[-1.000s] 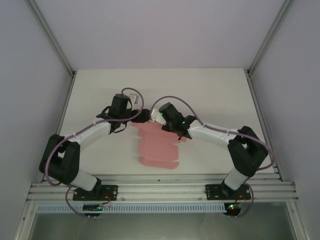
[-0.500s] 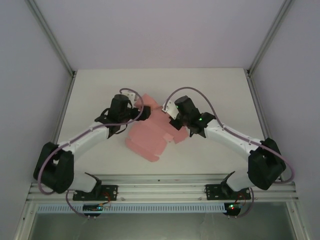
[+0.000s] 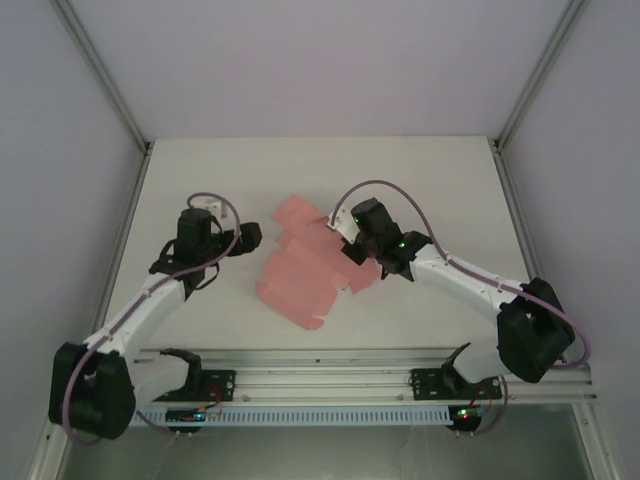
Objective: Assemble paper box
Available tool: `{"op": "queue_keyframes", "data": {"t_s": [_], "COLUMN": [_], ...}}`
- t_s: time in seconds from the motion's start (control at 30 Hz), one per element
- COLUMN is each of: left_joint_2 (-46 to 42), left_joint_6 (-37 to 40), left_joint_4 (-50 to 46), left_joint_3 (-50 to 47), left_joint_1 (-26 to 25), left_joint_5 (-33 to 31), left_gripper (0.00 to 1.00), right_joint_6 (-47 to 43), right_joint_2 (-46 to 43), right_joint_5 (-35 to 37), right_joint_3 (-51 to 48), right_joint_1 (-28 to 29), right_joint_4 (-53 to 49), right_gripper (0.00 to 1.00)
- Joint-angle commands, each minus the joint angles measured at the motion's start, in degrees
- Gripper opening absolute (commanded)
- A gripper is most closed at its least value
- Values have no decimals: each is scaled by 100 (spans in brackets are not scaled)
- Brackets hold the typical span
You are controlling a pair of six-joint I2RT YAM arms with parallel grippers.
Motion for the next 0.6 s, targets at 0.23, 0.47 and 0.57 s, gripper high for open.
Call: {"op": "queue_keyframes", "data": {"t_s": [0.23, 0.47, 0.57], "left_joint_2": [1039, 1736, 1991], "left_joint_6": [667, 891, 983], "left_joint_4": [623, 561, 441], "left_joint_3": [385, 833, 988], "left_joint_1": [-495, -941, -1087], "left_joint_5": [1244, 704, 428], "left_gripper": [100, 100, 100], "right_joint_6": [197, 128, 62], "right_joint_2": [11, 51, 57], "right_joint_5": [143, 146, 176], "right_joint_3": [146, 168, 186], "right_joint_1": [52, 256, 342], "right_joint_4": [119, 174, 156], "right_gripper": [3, 2, 3]}}
